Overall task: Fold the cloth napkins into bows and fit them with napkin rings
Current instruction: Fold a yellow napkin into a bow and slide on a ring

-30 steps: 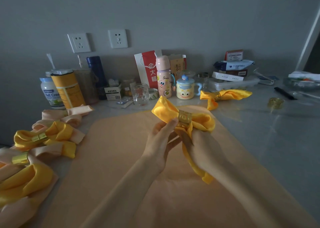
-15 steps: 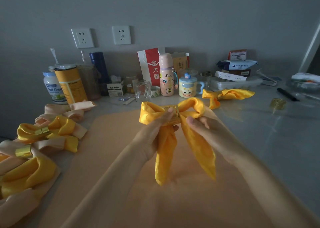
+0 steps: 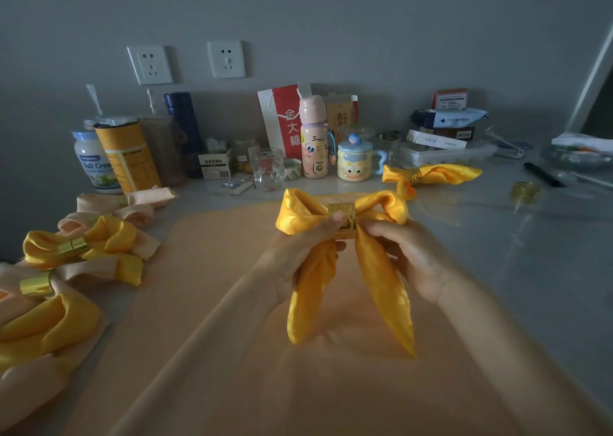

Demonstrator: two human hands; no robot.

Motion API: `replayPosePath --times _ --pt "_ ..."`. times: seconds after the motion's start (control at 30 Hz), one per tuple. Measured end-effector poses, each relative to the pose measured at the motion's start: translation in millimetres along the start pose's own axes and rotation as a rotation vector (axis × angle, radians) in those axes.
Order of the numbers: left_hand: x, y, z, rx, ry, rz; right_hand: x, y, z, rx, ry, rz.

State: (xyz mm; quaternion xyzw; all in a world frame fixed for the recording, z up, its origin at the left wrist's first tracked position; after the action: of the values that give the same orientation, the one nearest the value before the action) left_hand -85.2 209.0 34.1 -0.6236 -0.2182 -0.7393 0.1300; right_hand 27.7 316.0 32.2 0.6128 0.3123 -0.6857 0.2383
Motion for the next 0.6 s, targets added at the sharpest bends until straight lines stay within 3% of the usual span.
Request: replayPosePath --times 0.23,0.5,0.6 --pt "7 2 -8 -0.071 -0.071 -0.021 3 -5 -16 0.011 -0.095 0.083" --pt "16 -15 20 0.156 -0.315 -0.115 4 -13 -55 0.124 -0.034 0.111" --pt "23 -39 47 0.210 -0.240 -0.149 -1 -22 -88 0.160 0.023 0.080"
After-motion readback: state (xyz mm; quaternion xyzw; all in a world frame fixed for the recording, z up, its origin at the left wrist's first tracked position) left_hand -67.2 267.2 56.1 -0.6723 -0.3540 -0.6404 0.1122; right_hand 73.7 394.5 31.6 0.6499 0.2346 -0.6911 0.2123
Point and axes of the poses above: each hand's wrist, its own y-axis away from the middle knuckle, its own z-axis out of the palm, x = y × z, the point moved 5 cm from there along -y, towards the middle knuckle, and after that the axes turned 5 degrees about -z, right-handed, at the moved point
